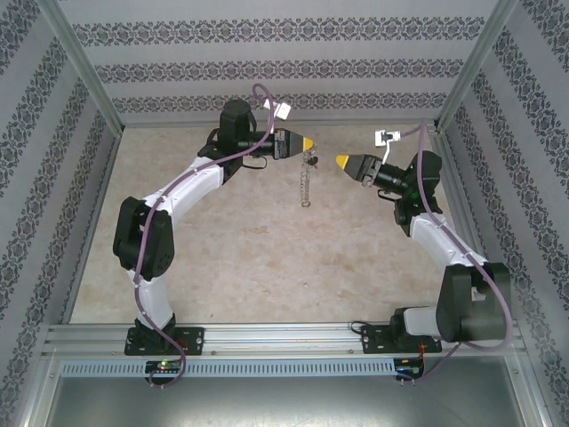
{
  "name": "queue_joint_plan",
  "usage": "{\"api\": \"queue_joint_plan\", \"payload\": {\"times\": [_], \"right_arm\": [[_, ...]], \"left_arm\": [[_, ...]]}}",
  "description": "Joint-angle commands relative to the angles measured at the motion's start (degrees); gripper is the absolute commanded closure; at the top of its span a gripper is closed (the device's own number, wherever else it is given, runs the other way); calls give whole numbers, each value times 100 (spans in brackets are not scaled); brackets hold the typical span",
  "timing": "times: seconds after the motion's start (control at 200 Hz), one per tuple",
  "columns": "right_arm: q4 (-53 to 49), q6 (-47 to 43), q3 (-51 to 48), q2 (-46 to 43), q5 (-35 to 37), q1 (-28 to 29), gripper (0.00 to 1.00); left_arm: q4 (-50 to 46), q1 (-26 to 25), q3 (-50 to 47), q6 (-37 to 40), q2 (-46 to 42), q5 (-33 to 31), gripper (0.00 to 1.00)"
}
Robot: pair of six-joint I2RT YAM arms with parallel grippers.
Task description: Put the keys on the keyring
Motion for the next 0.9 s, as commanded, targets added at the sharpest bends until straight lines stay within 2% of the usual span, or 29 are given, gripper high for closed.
{"api": "queue_joint_plan", "payload": {"times": [0.0, 0.15, 0.365, 0.894], "right_arm": [[457, 64, 315, 374, 297, 112, 77], [747, 78, 630, 760, 304, 401, 76], [924, 49, 589, 883, 387, 733, 74], [1015, 165, 711, 1050, 532, 834, 75]], "left_arm": [[465, -13, -15, -86, -313, 192, 100], [524, -29, -23, -139, -324, 221, 100], [662, -40, -60, -260, -303, 211, 100], [808, -71, -126, -342, -320, 243, 100]]}}
